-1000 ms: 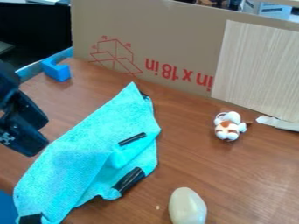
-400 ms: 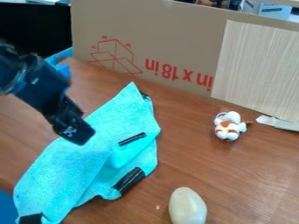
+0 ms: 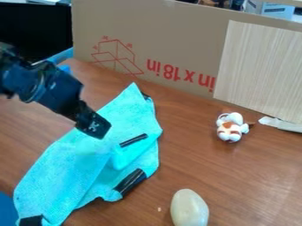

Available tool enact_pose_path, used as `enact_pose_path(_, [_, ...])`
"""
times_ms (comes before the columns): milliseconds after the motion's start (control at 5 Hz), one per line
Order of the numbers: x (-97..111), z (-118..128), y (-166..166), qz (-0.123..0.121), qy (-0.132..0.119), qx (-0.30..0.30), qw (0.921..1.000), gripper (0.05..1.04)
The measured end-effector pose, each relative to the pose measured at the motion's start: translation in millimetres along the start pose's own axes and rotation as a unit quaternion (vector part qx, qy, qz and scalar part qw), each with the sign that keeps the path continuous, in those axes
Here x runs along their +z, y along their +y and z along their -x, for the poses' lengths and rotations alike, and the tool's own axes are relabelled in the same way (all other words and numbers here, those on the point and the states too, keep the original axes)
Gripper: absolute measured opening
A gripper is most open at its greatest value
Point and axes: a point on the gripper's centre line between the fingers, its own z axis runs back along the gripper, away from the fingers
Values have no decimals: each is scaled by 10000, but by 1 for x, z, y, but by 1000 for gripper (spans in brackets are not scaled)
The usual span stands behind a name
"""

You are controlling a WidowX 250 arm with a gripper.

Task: Unfold the cloth from right to left

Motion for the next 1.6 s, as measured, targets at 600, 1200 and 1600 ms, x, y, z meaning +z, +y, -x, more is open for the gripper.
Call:
enact_pose_path(600, [-31, 1, 0, -107, -45, 320, 9994, 1001])
enact_pose_path(1200, [-51, -1, -12, -46, -57, 462, 9989, 1001])
enact_pose_path(1600, [-63, 1, -18, -68, -39, 457, 9989, 925])
